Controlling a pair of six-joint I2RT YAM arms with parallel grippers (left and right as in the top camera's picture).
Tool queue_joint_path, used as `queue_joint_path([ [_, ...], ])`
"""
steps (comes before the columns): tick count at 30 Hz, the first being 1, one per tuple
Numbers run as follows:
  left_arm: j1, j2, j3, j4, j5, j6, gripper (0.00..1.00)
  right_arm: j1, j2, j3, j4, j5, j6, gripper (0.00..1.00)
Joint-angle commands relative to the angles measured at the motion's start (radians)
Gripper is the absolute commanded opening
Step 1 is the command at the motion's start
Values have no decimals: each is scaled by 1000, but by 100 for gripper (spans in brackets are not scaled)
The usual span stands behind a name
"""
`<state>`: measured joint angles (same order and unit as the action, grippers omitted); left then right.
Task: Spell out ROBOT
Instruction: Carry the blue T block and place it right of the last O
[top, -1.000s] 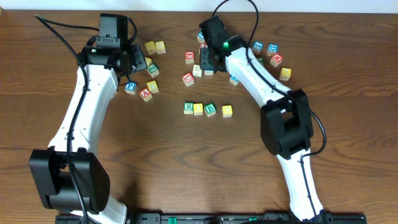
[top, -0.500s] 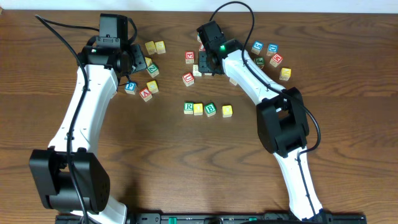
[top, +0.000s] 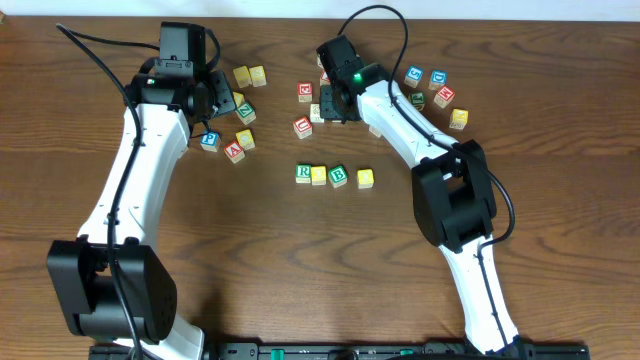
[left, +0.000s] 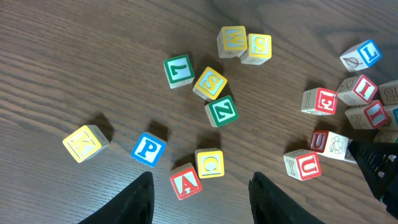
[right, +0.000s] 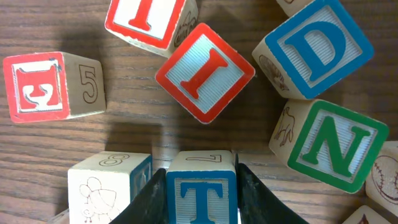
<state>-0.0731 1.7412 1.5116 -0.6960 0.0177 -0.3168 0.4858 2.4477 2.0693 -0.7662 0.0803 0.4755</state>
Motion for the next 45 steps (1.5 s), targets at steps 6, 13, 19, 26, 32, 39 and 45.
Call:
queue_joint_path([
  [6,3,4,-10,-3,-3,9,49,6,26,10,-5,11,10,31],
  [13,3,4,-10,-3,-3,9,49,6,26,10,-11,12,5,39],
  [19,3,4,-10,-3,-3,9,49,6,32,10,-11,16,6,34],
  [26,3,4,-10,-3,-3,9,49,6,44,10,-8,19,6,31],
  [32,3,4,-10,-3,-3,9,49,2,35,12,-7,14,5,28],
  [39,3,4,-10,-3,-3,9,49,-2,-61,12,-35,14,5,25],
  [45,3,4,-10,-2,-3,9,49,-4,-179,12,-121,15,-2,22],
])
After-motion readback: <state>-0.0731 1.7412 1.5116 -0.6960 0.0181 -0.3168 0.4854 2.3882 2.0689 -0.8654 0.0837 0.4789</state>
